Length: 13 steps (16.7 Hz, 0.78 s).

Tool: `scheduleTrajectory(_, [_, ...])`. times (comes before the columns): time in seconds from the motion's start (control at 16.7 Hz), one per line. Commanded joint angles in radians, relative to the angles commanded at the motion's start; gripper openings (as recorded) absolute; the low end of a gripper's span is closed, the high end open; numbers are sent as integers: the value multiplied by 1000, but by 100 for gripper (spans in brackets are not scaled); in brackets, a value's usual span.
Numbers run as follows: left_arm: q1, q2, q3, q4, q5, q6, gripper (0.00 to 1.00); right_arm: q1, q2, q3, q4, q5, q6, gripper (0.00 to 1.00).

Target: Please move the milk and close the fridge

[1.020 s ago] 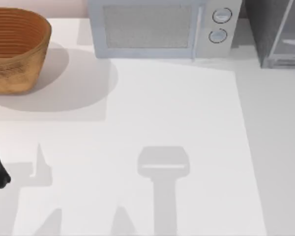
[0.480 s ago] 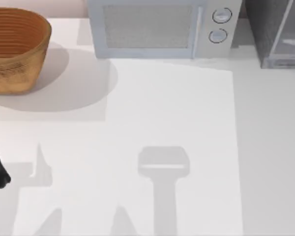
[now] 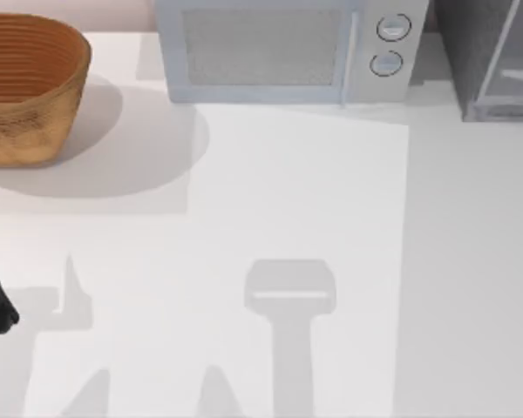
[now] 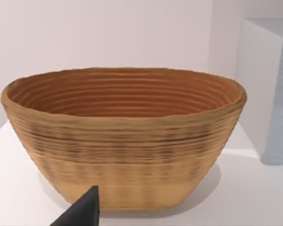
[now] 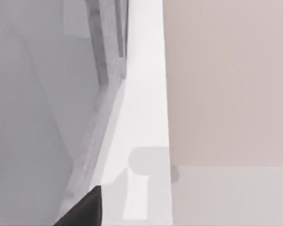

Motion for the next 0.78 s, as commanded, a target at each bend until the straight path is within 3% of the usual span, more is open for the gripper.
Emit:
scheduleTrajectory(0.42, [0,0,0,0,0,0,100,5,-9,-18,15,13,20,100])
scheduleTrajectory(0.78, [0,0,0,0,0,0,100,225,-59,-83,120,191,207,100])
